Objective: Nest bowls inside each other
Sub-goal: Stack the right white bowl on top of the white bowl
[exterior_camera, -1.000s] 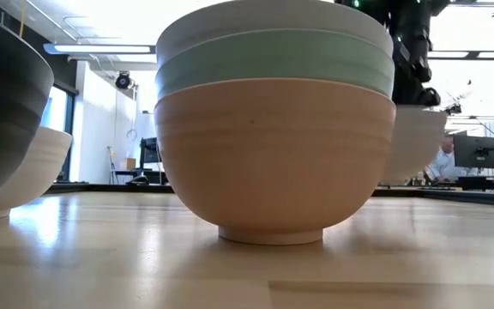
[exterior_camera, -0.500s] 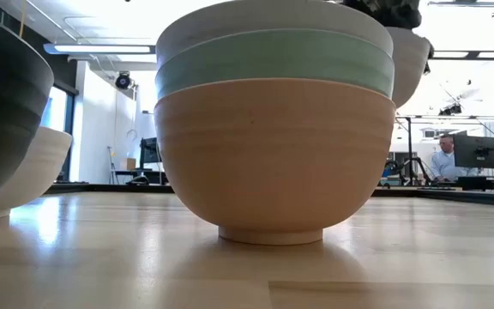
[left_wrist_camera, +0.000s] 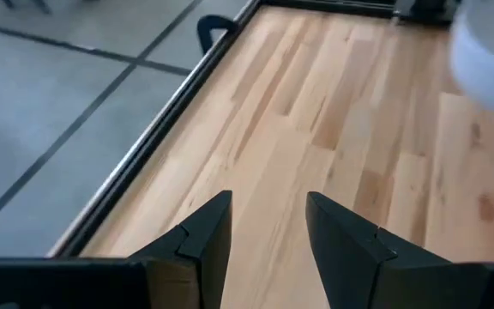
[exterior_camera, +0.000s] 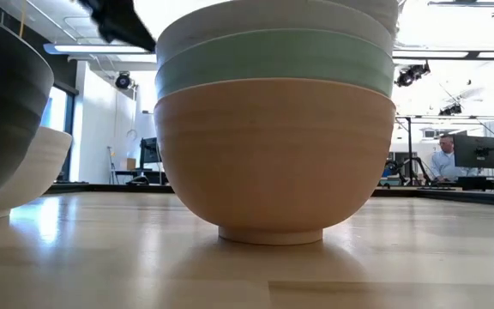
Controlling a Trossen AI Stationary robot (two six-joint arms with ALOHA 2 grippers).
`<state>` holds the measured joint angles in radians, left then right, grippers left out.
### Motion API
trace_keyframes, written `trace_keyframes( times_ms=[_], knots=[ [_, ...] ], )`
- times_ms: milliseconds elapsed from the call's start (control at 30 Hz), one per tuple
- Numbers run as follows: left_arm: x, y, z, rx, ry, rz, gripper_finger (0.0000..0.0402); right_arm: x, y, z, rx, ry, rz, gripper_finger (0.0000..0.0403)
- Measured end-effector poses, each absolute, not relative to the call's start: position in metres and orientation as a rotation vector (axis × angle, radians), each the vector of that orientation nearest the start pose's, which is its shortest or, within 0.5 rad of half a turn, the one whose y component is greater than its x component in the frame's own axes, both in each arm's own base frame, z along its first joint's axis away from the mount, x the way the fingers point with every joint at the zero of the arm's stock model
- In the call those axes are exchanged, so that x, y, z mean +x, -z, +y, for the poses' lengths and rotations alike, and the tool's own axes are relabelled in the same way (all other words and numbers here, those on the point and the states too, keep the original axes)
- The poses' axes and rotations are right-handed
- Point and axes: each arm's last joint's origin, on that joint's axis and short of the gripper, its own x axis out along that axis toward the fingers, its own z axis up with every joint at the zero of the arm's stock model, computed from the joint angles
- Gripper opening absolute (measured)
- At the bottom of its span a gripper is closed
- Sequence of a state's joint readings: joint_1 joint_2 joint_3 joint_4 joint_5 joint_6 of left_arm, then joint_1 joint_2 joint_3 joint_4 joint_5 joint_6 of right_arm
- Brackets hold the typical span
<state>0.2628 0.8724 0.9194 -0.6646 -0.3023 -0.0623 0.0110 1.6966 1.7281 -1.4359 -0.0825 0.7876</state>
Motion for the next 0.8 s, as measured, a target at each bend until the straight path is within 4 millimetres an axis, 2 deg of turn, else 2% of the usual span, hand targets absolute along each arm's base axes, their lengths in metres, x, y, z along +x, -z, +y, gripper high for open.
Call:
trace_keyframes(
  times_ms=[133, 267, 533, 800],
  knots=[
    [0.145, -0.298, 0.055, -0.089, -0.618, 0.576, 0.0141, 0.333, -0.341, 0.016, 0.691, 0.448, 1.352, 0.0],
    [0.127, -0.288, 0.055, -0.118, -0.661, 0.492, 0.0141, 0.351, -0.339, 0.028, 0.686, 0.431, 1.353, 0.0],
    [0.099, -0.297, 0.053, -0.096, -0.716, 0.344, 0.0141, 0.365, -0.33, 0.055, 0.72, 0.417, 1.363, 0.0],
    [0.093, -0.3, 0.053, -0.113, -0.682, 0.308, 0.0141, 0.366, -0.331, 0.086, 0.763, 0.421, 1.292, 0.0]
  ],
)
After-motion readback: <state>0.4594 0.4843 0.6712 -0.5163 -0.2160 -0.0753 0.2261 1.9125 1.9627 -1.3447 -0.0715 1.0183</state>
